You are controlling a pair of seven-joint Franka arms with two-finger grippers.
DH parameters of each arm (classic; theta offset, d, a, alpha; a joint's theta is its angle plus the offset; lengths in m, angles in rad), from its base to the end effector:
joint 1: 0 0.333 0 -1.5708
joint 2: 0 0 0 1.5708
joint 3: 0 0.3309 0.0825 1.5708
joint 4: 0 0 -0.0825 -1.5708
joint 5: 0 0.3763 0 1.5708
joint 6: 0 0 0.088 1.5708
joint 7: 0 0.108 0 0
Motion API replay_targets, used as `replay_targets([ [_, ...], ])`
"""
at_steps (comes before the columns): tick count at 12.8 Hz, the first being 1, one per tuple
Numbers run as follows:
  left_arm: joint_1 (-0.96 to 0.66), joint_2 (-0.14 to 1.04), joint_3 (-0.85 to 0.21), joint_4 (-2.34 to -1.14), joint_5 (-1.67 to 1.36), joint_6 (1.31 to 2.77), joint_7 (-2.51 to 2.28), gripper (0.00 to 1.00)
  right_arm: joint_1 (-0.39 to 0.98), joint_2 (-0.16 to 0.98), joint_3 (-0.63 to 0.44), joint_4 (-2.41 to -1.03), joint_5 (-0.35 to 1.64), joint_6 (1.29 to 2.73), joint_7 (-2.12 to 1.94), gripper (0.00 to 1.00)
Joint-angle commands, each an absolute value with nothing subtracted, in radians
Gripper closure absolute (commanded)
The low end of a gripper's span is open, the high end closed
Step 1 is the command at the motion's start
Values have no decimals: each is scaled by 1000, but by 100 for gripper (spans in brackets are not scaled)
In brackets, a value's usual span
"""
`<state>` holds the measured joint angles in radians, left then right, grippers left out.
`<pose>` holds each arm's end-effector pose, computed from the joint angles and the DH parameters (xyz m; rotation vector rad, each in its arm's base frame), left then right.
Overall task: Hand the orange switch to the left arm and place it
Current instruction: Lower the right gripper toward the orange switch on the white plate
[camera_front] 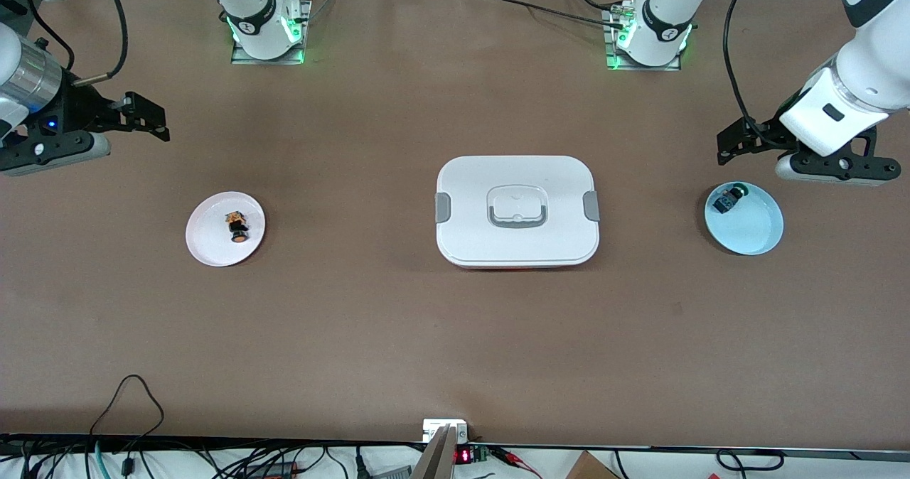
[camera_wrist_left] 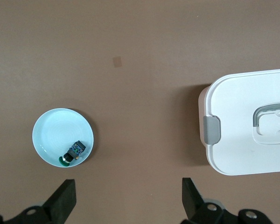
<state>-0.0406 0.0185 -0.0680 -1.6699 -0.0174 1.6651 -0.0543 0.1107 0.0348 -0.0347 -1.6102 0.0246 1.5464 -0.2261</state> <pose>0.5540 -0.0618 0.5901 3.1237 -0.0820 -0.0386 0.5505 0.0450 0.5991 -3.0720 -0.4666 0.1501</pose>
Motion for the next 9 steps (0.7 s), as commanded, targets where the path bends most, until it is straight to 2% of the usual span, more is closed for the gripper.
replay_targets([
  [1,-46,28,-66,-1640,2,1640,-58,0,114,40,-32,-1594,35,1500,-354,0],
  [5,-46,28,-66,-1640,2,1640,-58,0,110,44,-12,-1682,22,1554,-541,0],
  [7,-46,28,-66,-1640,2,1640,-57,0,106,44,-9,-1767,-1,1635,-644,0],
  [9,-46,28,-67,-1640,2,1640,-57,0,46,44,36,-1842,-20,1737,-835,0],
])
